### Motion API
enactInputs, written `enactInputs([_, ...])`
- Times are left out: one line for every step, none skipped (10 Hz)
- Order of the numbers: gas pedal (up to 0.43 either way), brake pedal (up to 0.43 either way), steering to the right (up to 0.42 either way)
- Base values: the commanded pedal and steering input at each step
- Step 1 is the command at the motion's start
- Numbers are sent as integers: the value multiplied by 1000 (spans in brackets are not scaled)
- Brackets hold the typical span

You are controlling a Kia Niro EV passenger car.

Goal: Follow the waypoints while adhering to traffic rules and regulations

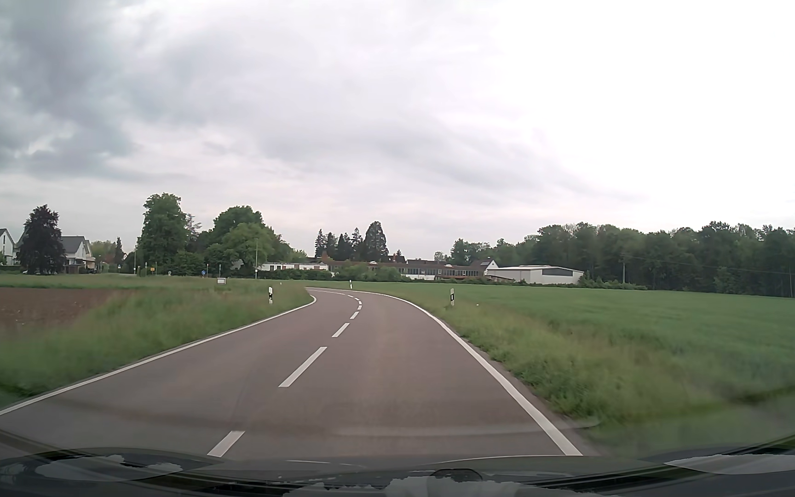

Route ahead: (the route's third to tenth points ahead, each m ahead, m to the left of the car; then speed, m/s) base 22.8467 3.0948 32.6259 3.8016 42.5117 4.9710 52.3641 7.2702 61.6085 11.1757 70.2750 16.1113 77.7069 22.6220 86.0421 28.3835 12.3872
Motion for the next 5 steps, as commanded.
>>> enactInputs([0,0,-13])
enactInputs([0,0,-13])
enactInputs([0,0,-13])
enactInputs([0,0,-13])
enactInputs([0,0,-13])
